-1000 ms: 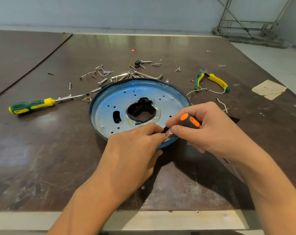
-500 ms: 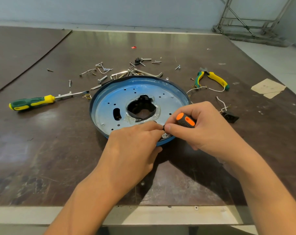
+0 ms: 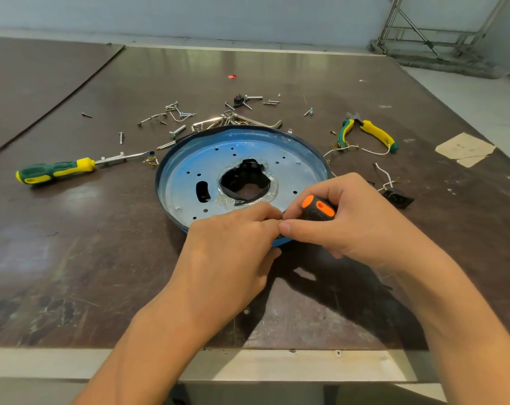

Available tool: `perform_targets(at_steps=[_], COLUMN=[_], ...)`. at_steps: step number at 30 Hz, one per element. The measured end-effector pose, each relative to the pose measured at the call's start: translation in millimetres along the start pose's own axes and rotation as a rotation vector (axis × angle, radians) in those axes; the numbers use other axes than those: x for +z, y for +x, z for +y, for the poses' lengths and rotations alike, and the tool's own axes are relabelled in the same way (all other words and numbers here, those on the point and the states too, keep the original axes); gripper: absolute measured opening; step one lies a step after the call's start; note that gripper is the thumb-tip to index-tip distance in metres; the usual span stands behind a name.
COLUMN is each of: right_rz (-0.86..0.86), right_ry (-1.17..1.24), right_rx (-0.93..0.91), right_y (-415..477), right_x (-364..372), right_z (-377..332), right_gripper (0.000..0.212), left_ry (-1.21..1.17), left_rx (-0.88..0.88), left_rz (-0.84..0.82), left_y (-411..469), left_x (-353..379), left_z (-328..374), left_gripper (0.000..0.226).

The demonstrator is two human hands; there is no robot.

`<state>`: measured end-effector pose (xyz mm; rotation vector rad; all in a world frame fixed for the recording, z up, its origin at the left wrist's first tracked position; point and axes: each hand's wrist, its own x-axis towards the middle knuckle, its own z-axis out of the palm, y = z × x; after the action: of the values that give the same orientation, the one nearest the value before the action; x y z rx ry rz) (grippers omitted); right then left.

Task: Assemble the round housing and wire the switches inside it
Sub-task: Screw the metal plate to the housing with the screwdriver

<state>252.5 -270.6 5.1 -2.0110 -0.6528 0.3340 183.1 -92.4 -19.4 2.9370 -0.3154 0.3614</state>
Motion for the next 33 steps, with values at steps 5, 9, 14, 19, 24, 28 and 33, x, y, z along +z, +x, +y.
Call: perform_targets(at_steps=[5, 9, 14, 19, 24, 28, 33], right_rz=[0.067, 0.123, 0.182, 0.146, 0.091, 0.061, 0.06], right_ry=[-0.087, -0.106, -0.101, -0.05, -0.046, -0.153, -0.228], right_rx=[0.028, 0.042, 0.005, -0.063, -0.167, -0.192, -0.227], right_y=[4, 6, 5, 3, -1, -2, 0], right_x=[3, 5, 2, -1, -1, -3, -2], right_z=[1, 4, 8, 6, 3, 5, 6], right_gripper=[0.01, 0.01, 0.011, 0.013, 0.014, 0.013, 0.014], left_ry=[0.035, 0.027, -0.016, -0.033, -0.035, -0.03, -0.027], left_rx=[0.014, 0.034, 0.017, 0.029, 0.016, 0.011, 0.007], left_rz=[-0.009, -0.011, -0.002, -0.004, -0.024, -0.05, -0.068], left_y=[2, 2, 0, 0, 3, 4, 4], left_x=[0, -2, -3, -6, -6, -8, -10], left_z=[0, 0, 0, 0, -1, -2, 0], left_gripper=[0.034, 0.035, 0.048, 0.046, 0.037, 0.03, 0.03])
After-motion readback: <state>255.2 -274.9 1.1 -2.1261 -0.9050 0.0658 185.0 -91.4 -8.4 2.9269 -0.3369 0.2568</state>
